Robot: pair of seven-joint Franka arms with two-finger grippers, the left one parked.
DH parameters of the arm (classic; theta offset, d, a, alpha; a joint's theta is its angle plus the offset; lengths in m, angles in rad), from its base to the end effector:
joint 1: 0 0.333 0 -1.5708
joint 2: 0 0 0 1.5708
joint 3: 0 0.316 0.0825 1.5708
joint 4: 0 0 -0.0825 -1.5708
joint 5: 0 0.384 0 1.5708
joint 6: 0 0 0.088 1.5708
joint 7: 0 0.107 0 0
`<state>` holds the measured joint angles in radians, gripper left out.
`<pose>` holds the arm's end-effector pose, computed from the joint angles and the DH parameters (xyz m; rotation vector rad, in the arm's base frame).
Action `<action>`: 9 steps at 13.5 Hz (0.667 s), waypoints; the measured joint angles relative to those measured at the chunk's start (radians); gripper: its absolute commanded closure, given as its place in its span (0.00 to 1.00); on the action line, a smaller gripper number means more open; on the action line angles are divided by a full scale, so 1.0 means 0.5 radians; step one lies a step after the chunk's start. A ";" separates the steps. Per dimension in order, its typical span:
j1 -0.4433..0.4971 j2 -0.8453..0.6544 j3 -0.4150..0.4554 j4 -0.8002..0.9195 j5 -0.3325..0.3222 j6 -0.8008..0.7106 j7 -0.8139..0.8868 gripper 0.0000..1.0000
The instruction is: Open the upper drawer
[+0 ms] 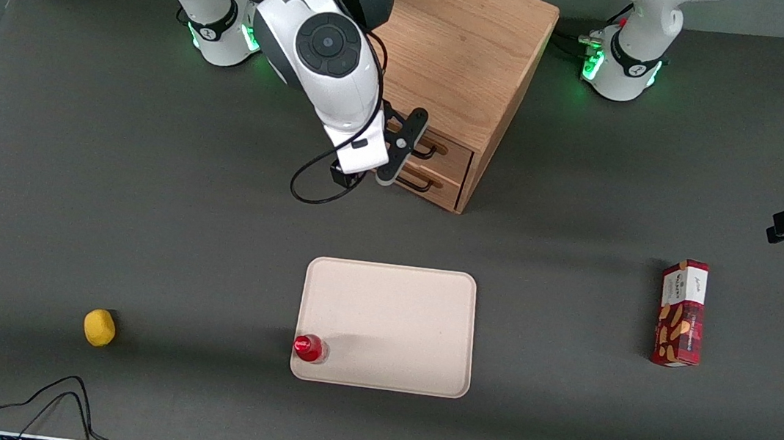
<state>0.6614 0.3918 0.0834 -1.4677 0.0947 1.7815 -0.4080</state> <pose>0.4909 0.4529 0.4512 -2.5627 -1.6144 0.1462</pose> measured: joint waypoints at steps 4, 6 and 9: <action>0.000 0.039 0.033 -0.002 0.004 0.054 -0.091 0.00; -0.005 0.042 0.034 -0.010 0.021 0.051 -0.201 0.00; -0.039 0.042 0.034 -0.023 0.133 0.048 -0.370 0.00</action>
<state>0.6421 0.4128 0.1006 -1.4791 0.1614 1.8054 -0.5928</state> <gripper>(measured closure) 0.000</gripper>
